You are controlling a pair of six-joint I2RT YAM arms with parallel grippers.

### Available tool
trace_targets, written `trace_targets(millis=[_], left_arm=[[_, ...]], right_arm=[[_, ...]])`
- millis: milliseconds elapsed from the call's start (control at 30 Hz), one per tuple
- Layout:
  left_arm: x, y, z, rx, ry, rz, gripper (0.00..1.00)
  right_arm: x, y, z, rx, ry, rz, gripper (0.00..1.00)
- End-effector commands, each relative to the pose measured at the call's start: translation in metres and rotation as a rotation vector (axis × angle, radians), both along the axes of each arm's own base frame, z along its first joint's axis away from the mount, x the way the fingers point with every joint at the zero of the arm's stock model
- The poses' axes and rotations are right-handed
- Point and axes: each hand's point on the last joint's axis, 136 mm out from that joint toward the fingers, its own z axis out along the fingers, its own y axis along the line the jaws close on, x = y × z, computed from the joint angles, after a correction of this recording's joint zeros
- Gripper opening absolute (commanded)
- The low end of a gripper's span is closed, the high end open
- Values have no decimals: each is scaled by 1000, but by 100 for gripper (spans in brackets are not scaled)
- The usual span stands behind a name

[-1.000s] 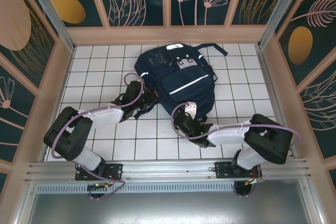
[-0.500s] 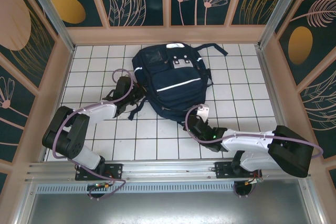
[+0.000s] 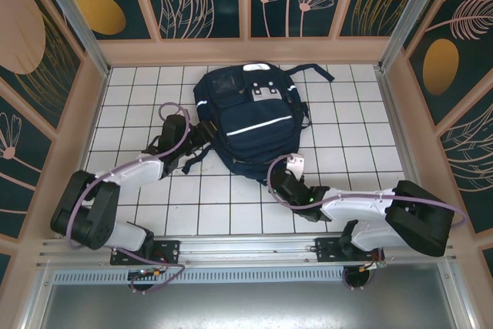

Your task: Pack books, pencil case, and school supplies into a backpack

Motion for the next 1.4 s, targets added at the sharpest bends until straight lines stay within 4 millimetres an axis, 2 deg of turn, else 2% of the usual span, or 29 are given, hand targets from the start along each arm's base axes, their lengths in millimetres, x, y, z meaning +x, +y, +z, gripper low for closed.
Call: trace_targets(millis=[0, 167, 400, 567, 600, 633, 733, 767, 867, 1067, 1200, 1367], left_arm=[[-19, -12, -2, 32, -4, -71, 60], [-42, -31, -23, 33, 57, -141, 62], [-43, -39, -61, 82, 143, -184, 57], [-40, -41, -72, 90, 162, -172, 56], [-37, -41, -71, 89, 156, -160, 53], [-35, -41, -69, 82, 149, -151, 46], [-27, -46, -58, 23, 121, -120, 9], [-26, -47, -54, 2, 117, -108, 0], [-24, -54, -40, -46, 94, -82, 0], [-27, -87, -12, -109, 46, -73, 0], [-31, -108, -4, -168, 32, -79, 0], [-35, -129, 5, -177, 11, -110, 0]], right_arm=[[9, 10, 12, 18, -30, 12, 11], [19, 1, 9, -2, -35, -11, 13], [36, -11, 13, -27, -60, -25, 14], [39, -12, 18, -19, -74, -16, 14], [38, -12, 18, -15, -74, -15, 15], [38, -12, 17, -14, -73, -13, 15], [36, -13, 16, -11, -66, -12, 15], [36, -14, 18, -11, -67, -14, 15], [33, -18, 28, -2, -85, -16, 16], [22, -22, 55, 52, -116, 14, 25], [4, -12, 64, 118, -119, 59, 31], [-15, 9, 62, 132, -79, 108, 33]])
